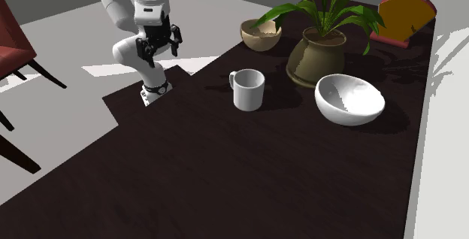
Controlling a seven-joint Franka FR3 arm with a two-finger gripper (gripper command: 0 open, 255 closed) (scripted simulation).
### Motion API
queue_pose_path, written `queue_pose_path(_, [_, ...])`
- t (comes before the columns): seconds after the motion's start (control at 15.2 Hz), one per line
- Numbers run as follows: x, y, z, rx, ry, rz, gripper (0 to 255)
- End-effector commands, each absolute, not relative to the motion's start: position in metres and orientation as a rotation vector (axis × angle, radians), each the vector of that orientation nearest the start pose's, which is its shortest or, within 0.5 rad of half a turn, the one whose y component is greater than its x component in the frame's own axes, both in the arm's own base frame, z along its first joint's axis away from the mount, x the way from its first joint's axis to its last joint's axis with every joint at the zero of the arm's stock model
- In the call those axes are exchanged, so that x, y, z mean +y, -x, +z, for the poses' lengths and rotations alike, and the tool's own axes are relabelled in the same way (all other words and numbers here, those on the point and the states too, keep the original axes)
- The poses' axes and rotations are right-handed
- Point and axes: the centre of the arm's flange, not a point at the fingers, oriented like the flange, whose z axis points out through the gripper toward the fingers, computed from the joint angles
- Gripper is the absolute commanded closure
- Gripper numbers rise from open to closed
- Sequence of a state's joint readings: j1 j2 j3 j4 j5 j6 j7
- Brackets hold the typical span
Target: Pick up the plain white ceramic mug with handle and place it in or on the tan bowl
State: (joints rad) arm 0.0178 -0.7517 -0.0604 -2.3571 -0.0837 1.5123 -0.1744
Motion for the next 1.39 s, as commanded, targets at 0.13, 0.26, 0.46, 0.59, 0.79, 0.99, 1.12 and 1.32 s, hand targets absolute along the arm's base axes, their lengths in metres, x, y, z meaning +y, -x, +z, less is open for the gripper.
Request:
queue_pose_path(0.13, [-0.018, -0.333, 0.574, -0.236, 3.160, 0.152, 0])
queue_pose_path(0.26, [-0.008, -0.357, 0.574, -0.236, 3.157, 0.150, 0])
queue_pose_path(0.46, [0.006, -0.393, 0.574, -0.237, 3.154, 0.146, 0])
queue_pose_path(0.59, [0.016, -0.417, 0.574, -0.237, 3.152, 0.144, 0])
queue_pose_path(0.79, [0.030, -0.454, 0.574, -0.238, 3.148, 0.140, 0])
queue_pose_path(0.99, [0.045, -0.490, 0.574, -0.238, 3.145, 0.136, 0])
queue_pose_path(1.12, [0.054, -0.514, 0.575, -0.238, 3.142, 0.134, 0])
queue_pose_path(1.32, [0.069, -0.551, 0.575, -0.239, 3.139, 0.130, 0])
